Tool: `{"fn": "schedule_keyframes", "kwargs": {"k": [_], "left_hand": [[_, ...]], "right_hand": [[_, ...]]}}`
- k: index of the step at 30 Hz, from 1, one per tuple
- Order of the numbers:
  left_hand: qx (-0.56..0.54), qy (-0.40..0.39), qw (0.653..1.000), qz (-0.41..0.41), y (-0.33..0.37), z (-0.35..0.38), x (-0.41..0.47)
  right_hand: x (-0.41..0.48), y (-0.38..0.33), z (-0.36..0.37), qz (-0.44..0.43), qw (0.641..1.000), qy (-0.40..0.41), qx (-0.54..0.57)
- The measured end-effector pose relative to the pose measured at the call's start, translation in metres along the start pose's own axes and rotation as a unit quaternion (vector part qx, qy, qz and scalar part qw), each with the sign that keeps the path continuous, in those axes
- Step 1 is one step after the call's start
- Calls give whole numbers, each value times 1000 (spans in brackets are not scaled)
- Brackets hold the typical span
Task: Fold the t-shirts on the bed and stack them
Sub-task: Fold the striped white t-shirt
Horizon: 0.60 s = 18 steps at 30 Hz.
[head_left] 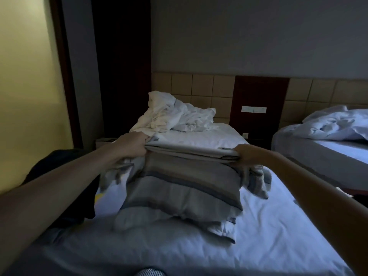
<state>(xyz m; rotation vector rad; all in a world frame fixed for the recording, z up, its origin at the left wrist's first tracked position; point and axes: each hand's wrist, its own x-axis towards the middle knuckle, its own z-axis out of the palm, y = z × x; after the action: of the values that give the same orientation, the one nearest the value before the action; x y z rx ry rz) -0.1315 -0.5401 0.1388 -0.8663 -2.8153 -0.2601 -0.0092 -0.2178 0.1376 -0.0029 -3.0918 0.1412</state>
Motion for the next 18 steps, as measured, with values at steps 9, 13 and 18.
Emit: {"fn": "schedule_keyframes", "kwargs": {"k": [9, 13, 18], "left_hand": [[-162, -236, 956, 58, -13, 13, -1], [-100, -375, 921, 27, -25, 41, 6], [-48, -215, 975, -12, -39, 88, 58]], "right_hand": [[-13, 14, 26, 29, 935, -116, 334], [7, 13, 49, 26, 965, -176, 190], [79, 18, 81, 59, 998, 21, 17]]}}
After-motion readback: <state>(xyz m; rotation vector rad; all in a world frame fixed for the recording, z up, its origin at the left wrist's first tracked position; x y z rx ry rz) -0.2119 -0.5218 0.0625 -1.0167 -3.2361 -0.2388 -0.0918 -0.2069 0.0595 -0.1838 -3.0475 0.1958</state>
